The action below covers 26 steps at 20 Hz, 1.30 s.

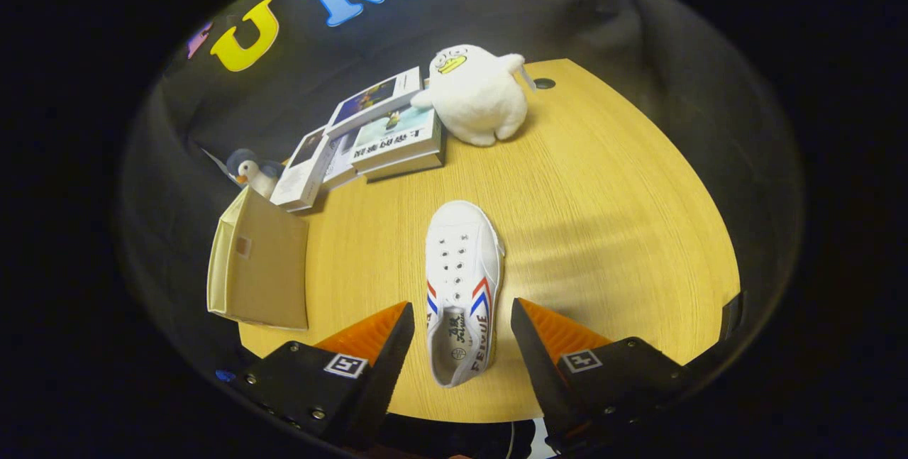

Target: Open the storage box then place both shoes into the box .Put the left shoe in first, then the right shoe, with the right side of both shoes facing outward in a uniform manner.

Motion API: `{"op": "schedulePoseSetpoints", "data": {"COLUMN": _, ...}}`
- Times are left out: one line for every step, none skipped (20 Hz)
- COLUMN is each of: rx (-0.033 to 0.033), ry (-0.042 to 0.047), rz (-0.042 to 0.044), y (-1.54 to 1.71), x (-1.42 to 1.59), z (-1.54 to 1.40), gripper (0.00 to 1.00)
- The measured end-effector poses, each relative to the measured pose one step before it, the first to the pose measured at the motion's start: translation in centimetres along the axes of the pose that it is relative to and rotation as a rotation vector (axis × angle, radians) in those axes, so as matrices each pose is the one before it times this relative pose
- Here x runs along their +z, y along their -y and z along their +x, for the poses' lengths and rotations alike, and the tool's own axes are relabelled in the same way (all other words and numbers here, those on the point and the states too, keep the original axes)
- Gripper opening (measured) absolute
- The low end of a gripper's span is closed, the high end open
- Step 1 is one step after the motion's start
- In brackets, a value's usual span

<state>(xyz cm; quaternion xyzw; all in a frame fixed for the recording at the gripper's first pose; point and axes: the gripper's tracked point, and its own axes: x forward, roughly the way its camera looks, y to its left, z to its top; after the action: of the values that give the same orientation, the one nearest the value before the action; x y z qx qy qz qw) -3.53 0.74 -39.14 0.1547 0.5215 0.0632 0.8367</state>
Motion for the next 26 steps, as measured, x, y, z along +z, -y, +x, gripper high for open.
{"op": "schedulePoseSetpoints", "data": {"rx": 0.00443, "ry": -0.01972, "rz": 0.00345, "y": 0.191, "x": -0.566, "z": 0.530, "gripper": 0.83}}
{"op": "schedulePoseSetpoints", "data": {"rx": 0.00094, "ry": -0.01444, "rz": -0.00246, "y": 0.116, "x": -0.380, "z": 0.626, "gripper": 0.83}}
{"op": "schedulePoseSetpoints", "data": {"rx": -0.00601, "ry": -0.01180, "rz": -0.01283, "y": 0.295, "x": -0.282, "z": 0.645, "gripper": 0.83}}
{"op": "schedulePoseSetpoints", "data": {"rx": -0.01103, "ry": -0.01327, "rz": -0.01614, "y": 0.379, "x": -0.220, "z": 0.735, "gripper": 0.83}}
{"op": "schedulePoseSetpoints", "data": {"rx": -0.00916, "ry": -0.01417, "rz": -0.01893, "y": 0.402, "x": -0.237, "z": 0.711, "gripper": 0.83}}
{"op": "schedulePoseSetpoints", "data": {"rx": -0.01432, "ry": -0.01289, "rz": -0.01072, "y": 0.548, "x": -0.159, "z": 0.750, "gripper": 0.83}}
{"op": "schedulePoseSetpoints", "data": {"rx": -0.01201, "ry": -0.01877, "rz": 0.00014, "y": 0.457, "x": -0.233, "z": 0.830, "gripper": 0.79}}
{"op": "schedulePoseSetpoints", "data": {"rx": -0.01527, "ry": -0.02159, "rz": -0.00009, "y": 0.521, "x": -0.286, "z": 0.719, "gripper": 0.79}}
{"op": "schedulePoseSetpoints", "data": {"rx": -0.01452, "ry": -0.01893, "rz": -0.00102, "y": 0.492, "x": -0.289, "z": 0.840, "gripper": 0.79}}
{"op": "schedulePoseSetpoints", "data": {"rx": 0.00901, "ry": -0.01726, "rz": 0.00732, "y": -0.072, "x": 0.015, "z": 0.262, "gripper": 0.79}}
{"op": "schedulePoseSetpoints", "data": {"rx": 0.02775, "ry": -0.00388, "rz": 0.01496, "y": -0.545, "x": 0.174, "z": 0.062, "gripper": 0.72}}
{"op": "schedulePoseSetpoints", "data": {"rx": 0.01551, "ry": 0.00582, "rz": -0.00632, "y": -0.290, "x": 0.349, "z": 0.200, "gripper": 0.65}}
{"op": "schedulePoseSetpoints", "data": {"rx": 0.02371, "ry": -0.00152, "rz": -0.02359, "y": -0.392, "x": 0.184, "z": 0.265, "gripper": 0.58}}
{"op": "schedulePoseSetpoints", "data": {"rx": 0.00456, "ry": -0.00671, "rz": -0.03025, "y": 0.062, "x": 0.004, "z": -0.800, "gripper": 0.52}}
{"op": "schedulePoseSetpoints", "data": {"rx": -0.01211, "ry": -0.00585, "rz": -0.03033, "y": 0.225, "x": 0.018, "z": 0.412, "gripper": 0.35}}
{"op": "schedulePoseSetpoints", "data": {"rx": -0.00282, "ry": -0.00554, "rz": -0.00531, "y": 0.256, "x": 0.017, "z": 0.351, "gripper": 0.26}}
{"op": "schedulePoseSetpoints", "data": {"rx": 0.01200, "ry": -0.00743, "rz": 0.05357, "y": -0.363, "x": 0.162, "z": -1.199, "gripper": 0.10}}
{"op": "schedulePoseSetpoints", "data": {"rx": 0.01462, "ry": -0.00646, "rz": 0.05243, "y": 0.897, "x": 0.330, "z": 0.397, "gripper": 0.08}}
{"op": "schedulePoseSetpoints", "data": {"rx": 0.01098, "ry": -0.00825, "rz": 0.03143, "y": 0.032, "x": -0.243, "z": -0.050, "gripper": 0.01}}
{"op": "schedulePoseSetpoints", "data": {"rx": 0.01803, "ry": -0.00138, "rz": 0.00622, "y": 0.025, "x": 0.006, "z": -0.174, "gripper": 0.00}}
{"op": "schedulePoseSetpoints", "data": {"rx": 0.00377, "ry": -0.00390, "rz": -0.00534, "y": 0.011, "x": -0.035, "z": -0.113, "gripper": 0.00}}
{"op": "schedulePoseSetpoints", "data": {"rx": -0.00372, "ry": -0.00604, "rz": -0.00552, "y": 0.101, "x": 0.019, "z": -0.306, "gripper": 0.01}}
{"op": "schedulePoseSetpoints", "data": {"rx": -0.00189, "ry": -0.00482, "rz": 0.00008, "y": 0.055, "x": 0.065, "z": -0.363, "gripper": 0.01}}
{"op": "schedulePoseSetpoints", "data": {"rx": 0.00713, "ry": 0.00265, "rz": 0.00514, "y": -0.179, "x": 0.272, "z": -0.351, "gripper": 0.00}}
{"op": "schedulePoseSetpoints", "data": {"rx": 0.00995, "ry": 0.00412, "rz": 0.00726, "y": -0.367, "x": 0.192, "z": -0.518, "gripper": 0.00}}
{"op": "schedulePoseSetpoints", "data": {"rx": 0.00781, "ry": 0.00595, "rz": 0.00162, "y": -0.442, "x": 0.076, "z": -0.714, "gripper": 0.01}}
